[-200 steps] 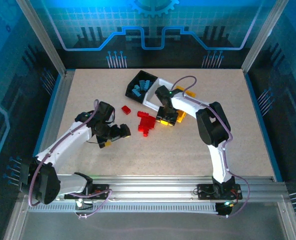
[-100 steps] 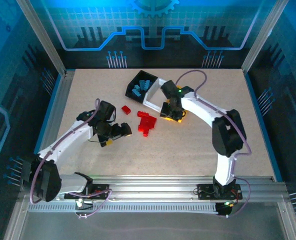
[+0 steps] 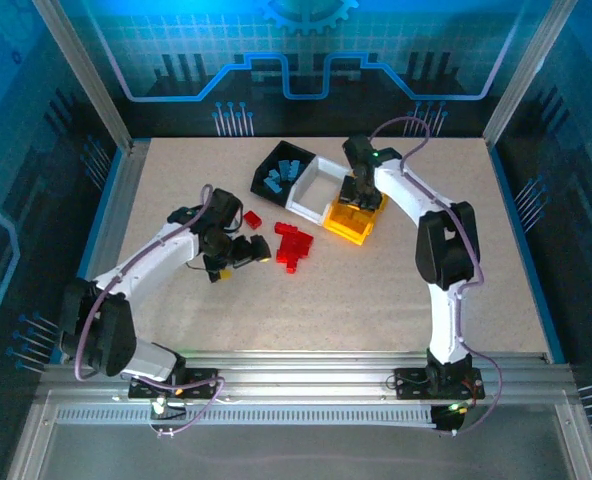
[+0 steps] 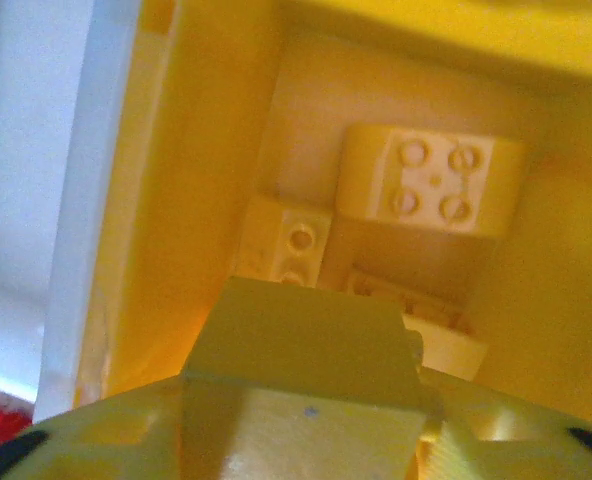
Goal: Sort the legos into containers by color
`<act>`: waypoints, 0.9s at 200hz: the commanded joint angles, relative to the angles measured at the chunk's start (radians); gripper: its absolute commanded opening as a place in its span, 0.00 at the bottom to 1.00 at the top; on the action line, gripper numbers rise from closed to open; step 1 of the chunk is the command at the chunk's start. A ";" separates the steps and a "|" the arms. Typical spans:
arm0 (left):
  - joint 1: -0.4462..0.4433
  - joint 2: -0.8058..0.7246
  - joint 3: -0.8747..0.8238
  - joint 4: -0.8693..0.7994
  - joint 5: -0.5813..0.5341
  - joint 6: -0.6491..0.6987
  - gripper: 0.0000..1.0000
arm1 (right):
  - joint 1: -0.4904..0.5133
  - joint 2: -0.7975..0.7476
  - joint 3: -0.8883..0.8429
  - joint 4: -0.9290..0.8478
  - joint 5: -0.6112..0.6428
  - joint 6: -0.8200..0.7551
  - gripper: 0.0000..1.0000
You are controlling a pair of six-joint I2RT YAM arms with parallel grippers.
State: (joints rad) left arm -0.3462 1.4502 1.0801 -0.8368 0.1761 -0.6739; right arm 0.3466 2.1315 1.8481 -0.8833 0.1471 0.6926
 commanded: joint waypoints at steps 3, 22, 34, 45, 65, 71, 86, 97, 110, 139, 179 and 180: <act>0.063 0.036 0.047 -0.032 0.018 -0.002 0.99 | -0.016 0.034 0.101 -0.066 0.017 -0.047 0.62; 0.119 0.076 0.088 -0.018 0.052 -0.022 0.99 | -0.018 0.004 0.094 -0.065 0.012 -0.050 0.65; 0.140 0.112 0.126 -0.019 0.056 -0.027 0.99 | -0.018 -0.030 0.071 -0.062 0.009 -0.051 0.65; 0.152 0.150 0.166 -0.022 0.053 -0.030 0.99 | -0.018 -0.068 0.041 -0.062 0.006 -0.045 0.65; 0.165 0.239 0.253 -0.028 0.050 -0.030 0.97 | -0.010 -0.171 -0.059 -0.041 -0.036 -0.016 0.66; 0.166 0.271 0.282 -0.030 0.046 -0.032 0.95 | -0.003 -0.208 -0.097 -0.028 -0.047 -0.007 0.66; 0.170 0.356 0.359 -0.038 0.037 -0.036 0.92 | 0.026 -0.292 -0.194 0.001 -0.082 0.004 0.66; 0.171 0.421 0.419 -0.047 0.032 -0.041 0.91 | 0.048 -0.340 -0.250 0.007 -0.092 0.004 0.66; 0.172 0.501 0.493 -0.070 0.028 -0.053 0.89 | 0.071 -0.395 -0.308 0.006 -0.105 0.012 0.66; 0.171 0.644 0.644 -0.118 -0.002 -0.080 0.86 | 0.110 -0.490 -0.413 0.015 -0.147 0.046 0.65; 0.173 0.808 0.843 -0.226 -0.042 -0.093 0.86 | 0.161 -0.575 -0.501 0.024 -0.128 0.078 0.66; 0.173 0.809 0.846 -0.227 -0.044 -0.093 0.86 | 0.161 -0.577 -0.504 0.024 -0.128 0.080 0.65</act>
State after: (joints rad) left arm -0.1848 2.1967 1.8233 -0.9489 0.1692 -0.7395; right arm 0.4900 1.6150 1.3933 -0.8665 0.0216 0.7277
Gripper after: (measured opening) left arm 0.859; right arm 0.654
